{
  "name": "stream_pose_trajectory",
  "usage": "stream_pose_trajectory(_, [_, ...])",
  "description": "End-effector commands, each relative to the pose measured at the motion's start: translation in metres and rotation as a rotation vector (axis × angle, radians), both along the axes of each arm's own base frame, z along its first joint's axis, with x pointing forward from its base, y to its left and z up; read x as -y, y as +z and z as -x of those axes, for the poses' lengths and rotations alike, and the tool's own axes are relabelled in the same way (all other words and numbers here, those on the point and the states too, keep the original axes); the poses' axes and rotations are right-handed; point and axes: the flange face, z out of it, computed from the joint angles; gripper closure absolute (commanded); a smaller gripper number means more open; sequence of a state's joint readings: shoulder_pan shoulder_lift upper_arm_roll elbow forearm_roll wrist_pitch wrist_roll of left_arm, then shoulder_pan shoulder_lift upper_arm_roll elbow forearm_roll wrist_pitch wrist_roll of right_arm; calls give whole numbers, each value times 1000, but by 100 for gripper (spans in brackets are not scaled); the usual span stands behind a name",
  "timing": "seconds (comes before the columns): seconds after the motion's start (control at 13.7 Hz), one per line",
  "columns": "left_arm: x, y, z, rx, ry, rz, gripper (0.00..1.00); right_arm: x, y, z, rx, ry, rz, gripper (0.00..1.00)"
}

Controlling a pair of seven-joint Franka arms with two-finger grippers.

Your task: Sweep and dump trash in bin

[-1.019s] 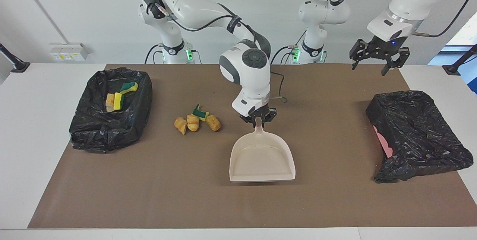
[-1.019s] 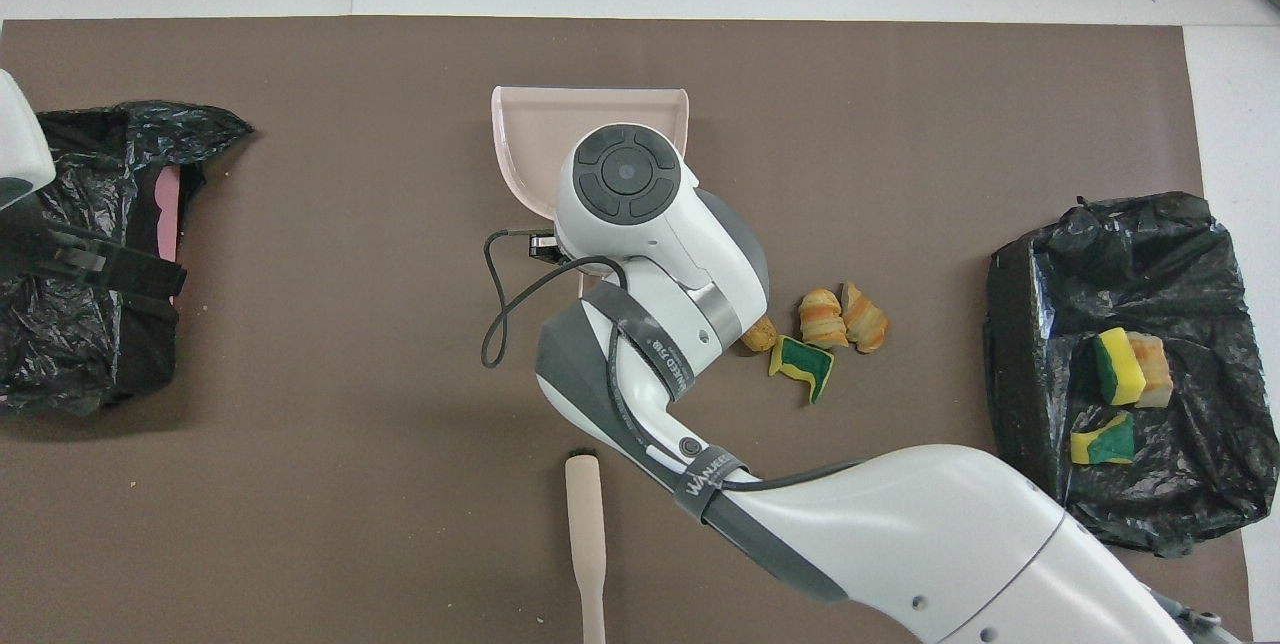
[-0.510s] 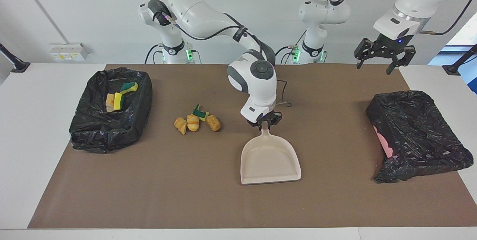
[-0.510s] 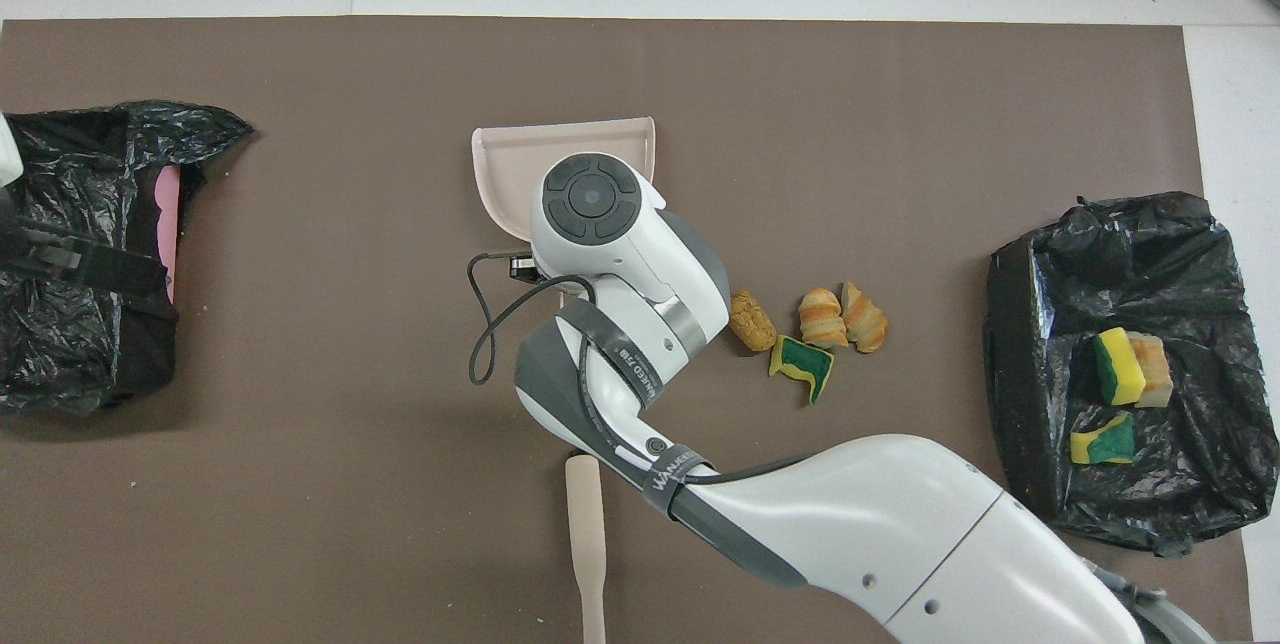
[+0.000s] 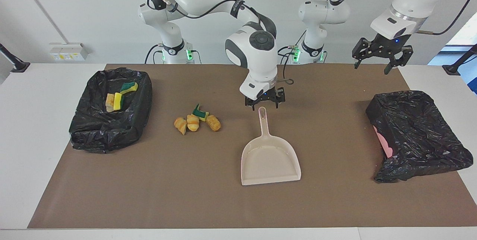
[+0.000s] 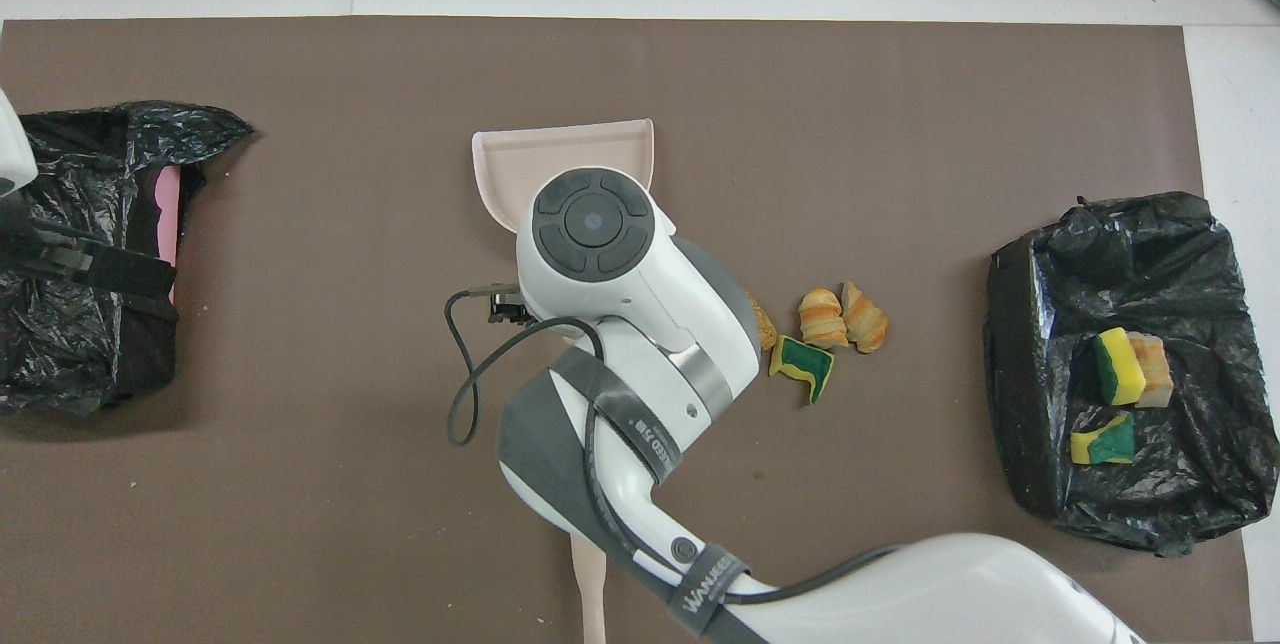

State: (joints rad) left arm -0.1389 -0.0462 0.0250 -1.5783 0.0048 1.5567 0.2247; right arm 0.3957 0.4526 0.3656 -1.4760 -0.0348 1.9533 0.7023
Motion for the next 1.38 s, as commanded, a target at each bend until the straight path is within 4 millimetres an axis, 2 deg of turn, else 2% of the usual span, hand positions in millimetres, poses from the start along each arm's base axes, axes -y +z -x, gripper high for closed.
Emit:
stream_pose_trajectory(0.0, [8,3,-2,26,-1,2,0,9,2,80,-34,41,40,0])
stream_pose_trajectory(0.22, [46,0,-7,68,130,19,0,8,-14,157,-78,90,51,0])
stream_pose_trajectory(0.44, [91,-27,-22,74,194,37,0,21,-38,225,-94,116,46,0])
stream_pose_trajectory(0.58, [132,-53,-30,65,204,55,0,16,-77,270,-95,154,56,0])
stream_pose_trajectory(0.66, [152,-64,-30,70,211,61,0,17,-91,285,-84,169,56,0])
stream_pose_trajectory(0.8, [182,-89,-33,59,242,77,0,19,-94,295,-80,172,63,0])
stream_pose_trajectory(0.95, [218,-125,-35,43,246,62,0,20,-93,309,-76,192,71,0])
stream_pose_trajectory(1.09, [269,-171,-30,83,260,7,0,25,-97,315,-78,198,84,0])
stream_pose_trajectory(1.16, [280,-189,-29,93,291,15,0,19,-99,328,-79,227,86,0])
stream_pose_trajectory(1.24, [284,-201,-28,90,293,18,0,18,-99,331,-81,232,89,5])
stream_pose_trajectory(1.31, [287,-213,-26,81,288,21,0,19,-100,332,-83,230,91,16])
